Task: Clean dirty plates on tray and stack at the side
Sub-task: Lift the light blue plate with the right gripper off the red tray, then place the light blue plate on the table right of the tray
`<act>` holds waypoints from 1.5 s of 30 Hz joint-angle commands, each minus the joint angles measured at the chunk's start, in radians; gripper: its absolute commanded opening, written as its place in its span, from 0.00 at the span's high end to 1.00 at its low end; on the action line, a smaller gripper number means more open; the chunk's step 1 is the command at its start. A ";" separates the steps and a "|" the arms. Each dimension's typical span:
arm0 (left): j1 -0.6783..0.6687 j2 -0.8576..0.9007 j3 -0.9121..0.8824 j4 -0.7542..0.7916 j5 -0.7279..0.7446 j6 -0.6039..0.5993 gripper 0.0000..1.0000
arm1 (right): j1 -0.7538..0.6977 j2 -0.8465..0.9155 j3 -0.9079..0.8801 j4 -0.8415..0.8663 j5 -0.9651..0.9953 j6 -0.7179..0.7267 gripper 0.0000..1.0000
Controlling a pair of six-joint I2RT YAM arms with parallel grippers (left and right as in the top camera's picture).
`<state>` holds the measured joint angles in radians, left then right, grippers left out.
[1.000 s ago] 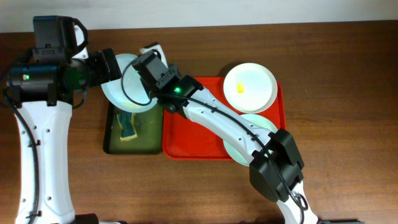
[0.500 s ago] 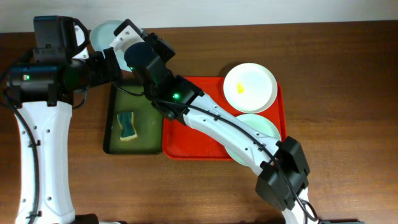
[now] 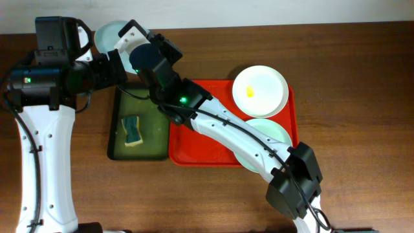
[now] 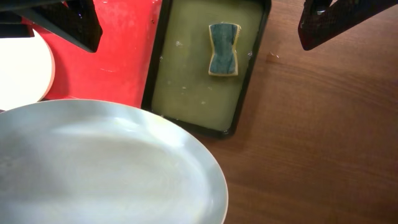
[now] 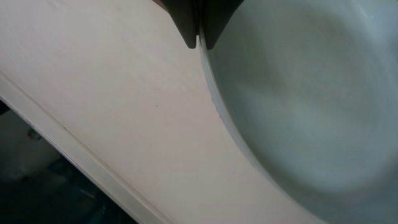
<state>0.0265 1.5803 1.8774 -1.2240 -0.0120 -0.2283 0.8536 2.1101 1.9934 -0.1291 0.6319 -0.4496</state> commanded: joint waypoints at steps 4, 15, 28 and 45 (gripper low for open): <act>0.007 0.003 -0.001 0.003 -0.019 -0.006 0.01 | -0.013 -0.054 0.021 -0.194 -0.006 0.293 0.96; 0.006 0.003 -0.001 0.003 -0.019 -0.006 0.01 | -0.044 0.041 0.004 -0.465 -0.310 0.668 0.94; 0.007 0.003 -0.001 0.003 -0.018 -0.006 0.01 | -0.761 -0.053 0.004 -0.819 -0.749 0.806 0.96; 0.007 0.003 -0.001 0.003 -0.018 -0.006 0.01 | -1.394 -0.024 -0.154 -1.142 -0.699 0.719 0.96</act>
<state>0.0288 1.5803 1.8759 -1.2224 -0.0196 -0.2287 -0.5552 2.1040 1.9091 -1.2972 -0.0986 0.2844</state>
